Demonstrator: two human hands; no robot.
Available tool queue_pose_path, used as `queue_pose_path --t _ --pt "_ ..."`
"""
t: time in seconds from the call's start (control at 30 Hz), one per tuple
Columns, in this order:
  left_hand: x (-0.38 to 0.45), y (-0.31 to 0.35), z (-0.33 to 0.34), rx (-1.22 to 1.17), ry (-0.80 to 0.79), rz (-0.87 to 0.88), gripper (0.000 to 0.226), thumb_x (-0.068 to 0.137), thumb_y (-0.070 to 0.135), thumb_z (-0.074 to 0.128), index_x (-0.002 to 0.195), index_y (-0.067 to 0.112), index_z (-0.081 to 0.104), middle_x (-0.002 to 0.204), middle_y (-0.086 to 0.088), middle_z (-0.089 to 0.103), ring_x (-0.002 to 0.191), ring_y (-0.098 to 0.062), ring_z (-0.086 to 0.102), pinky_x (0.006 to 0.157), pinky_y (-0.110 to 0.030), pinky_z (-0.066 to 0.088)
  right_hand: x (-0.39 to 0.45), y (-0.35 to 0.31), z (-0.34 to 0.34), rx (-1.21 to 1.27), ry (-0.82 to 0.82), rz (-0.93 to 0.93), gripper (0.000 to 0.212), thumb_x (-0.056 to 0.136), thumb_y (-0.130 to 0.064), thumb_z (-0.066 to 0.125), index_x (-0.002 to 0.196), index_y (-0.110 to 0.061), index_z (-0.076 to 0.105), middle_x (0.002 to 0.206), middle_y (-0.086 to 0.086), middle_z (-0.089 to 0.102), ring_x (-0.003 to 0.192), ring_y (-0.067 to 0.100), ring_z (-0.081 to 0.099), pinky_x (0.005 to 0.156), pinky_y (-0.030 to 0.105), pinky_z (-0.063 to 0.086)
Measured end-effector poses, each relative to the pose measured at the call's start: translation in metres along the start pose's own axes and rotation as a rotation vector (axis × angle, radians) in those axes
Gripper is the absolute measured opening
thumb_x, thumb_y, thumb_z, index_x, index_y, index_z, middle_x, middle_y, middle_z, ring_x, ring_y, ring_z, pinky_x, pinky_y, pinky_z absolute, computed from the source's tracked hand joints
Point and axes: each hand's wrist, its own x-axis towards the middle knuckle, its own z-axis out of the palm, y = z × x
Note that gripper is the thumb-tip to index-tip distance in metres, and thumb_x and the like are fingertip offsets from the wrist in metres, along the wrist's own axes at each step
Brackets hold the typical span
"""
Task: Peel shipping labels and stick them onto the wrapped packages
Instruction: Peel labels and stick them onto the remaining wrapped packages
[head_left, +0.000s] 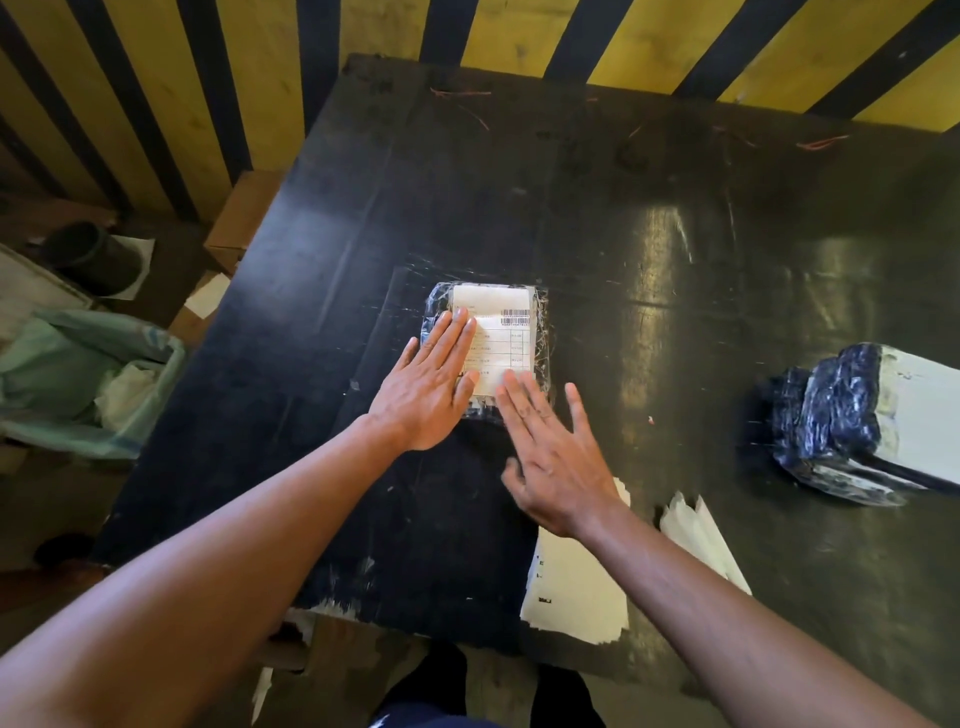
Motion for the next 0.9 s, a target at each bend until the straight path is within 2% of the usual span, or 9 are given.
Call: queue_pose_path --t 0.1,0.17,0.23,0.4,0.5,0.7,0.77,0.83,0.9 --pt "0.001 0.002 0.001 0.001 -0.002 0.001 0.068 0.109 0.054 0.005 0.165 0.023 -0.019 0.172 0.009 -0.029 0.158 -0.007 -0.027 0.133 -0.043 -0.005 -0.02 0.022 -0.005 0.003 0.017 -0.019 0.082 0.098 -0.035 0.038 0.168 -0.014 0.002 0.177 0.002 -0.007 0.163 0.017 -0.007 0.13 0.06 0.002" --pt "0.001 0.003 -0.002 0.009 -0.012 -0.013 0.067 0.11 0.051 0.007 0.165 0.022 -0.02 0.172 0.007 -0.029 0.157 -0.01 -0.029 0.132 -0.046 -0.008 -0.013 0.028 -0.013 0.033 0.065 -0.005 0.079 0.097 -0.033 0.039 0.168 -0.012 0.012 0.177 0.003 0.003 0.163 0.019 0.0 0.131 0.057 0.005" --pt "-0.001 0.01 -0.005 0.043 -0.01 -0.01 0.065 0.112 0.044 0.011 0.165 0.021 -0.019 0.172 0.003 -0.029 0.157 -0.015 -0.031 0.131 -0.051 -0.01 0.007 0.026 -0.021 0.064 0.094 0.018 0.077 0.097 -0.03 0.039 0.167 -0.01 0.014 0.177 0.004 0.004 0.163 0.019 0.002 0.132 0.053 0.004" --pt "-0.025 0.048 0.015 0.084 0.019 0.012 0.068 0.111 0.047 0.008 0.165 0.016 -0.018 0.172 -0.003 -0.028 0.158 -0.016 -0.03 0.131 -0.048 -0.014 0.046 0.016 -0.018 0.08 -0.031 0.024 0.078 0.102 -0.035 0.031 0.167 -0.016 -0.006 0.175 -0.001 -0.018 0.161 0.015 -0.019 0.131 0.055 0.0" --pt "-0.047 0.043 0.026 0.113 0.088 -0.006 0.074 0.108 0.05 0.018 0.167 0.014 -0.01 0.175 -0.004 -0.019 0.161 -0.015 -0.021 0.132 -0.049 -0.008 0.043 0.02 -0.014 0.044 -0.052 0.007 0.084 0.1 -0.033 0.035 0.166 -0.019 -0.015 0.173 -0.003 -0.025 0.159 0.012 -0.025 0.13 0.056 -0.005" --pt "-0.096 0.014 0.027 0.135 0.061 -0.004 0.085 0.102 0.041 0.038 0.168 0.017 -0.01 0.176 0.0 -0.017 0.162 -0.013 -0.017 0.133 -0.048 -0.003 0.042 0.018 -0.013 0.051 -0.057 0.007 0.092 0.094 -0.029 0.041 0.165 -0.02 -0.018 0.172 -0.004 -0.029 0.158 0.012 -0.027 0.129 0.058 -0.006" --pt "-0.095 0.017 0.024 0.136 0.081 -0.012 0.085 0.101 0.041 0.041 0.168 0.015 -0.004 0.177 -0.002 -0.012 0.163 -0.014 -0.015 0.133 -0.046 -0.003 0.042 0.017 -0.013 0.056 -0.064 0.024 0.094 0.094 -0.027 0.043 0.165 -0.02 -0.019 0.172 -0.004 -0.03 0.157 0.012 -0.028 0.129 0.058 -0.007" --pt "-0.079 0.028 0.017 0.11 0.112 -0.015 0.08 0.101 0.042 0.037 0.168 0.012 0.005 0.177 -0.004 -0.005 0.163 -0.015 -0.011 0.133 -0.045 -0.003 0.045 0.016 -0.013 0.072 -0.076 0.036 0.095 0.095 -0.028 0.045 0.164 -0.02 -0.02 0.171 -0.004 -0.031 0.157 0.012 -0.029 0.129 0.057 -0.007" --pt "-0.06 0.039 0.01 0.1 0.086 -0.009 0.078 0.1 0.044 0.028 0.168 0.014 0.004 0.176 -0.003 -0.007 0.162 -0.015 -0.013 0.133 -0.042 -0.006 0.048 0.016 -0.011 0.069 -0.065 0.04 0.094 0.099 -0.034 0.047 0.165 -0.02 -0.019 0.172 -0.004 -0.03 0.157 0.013 -0.029 0.129 0.058 -0.006"
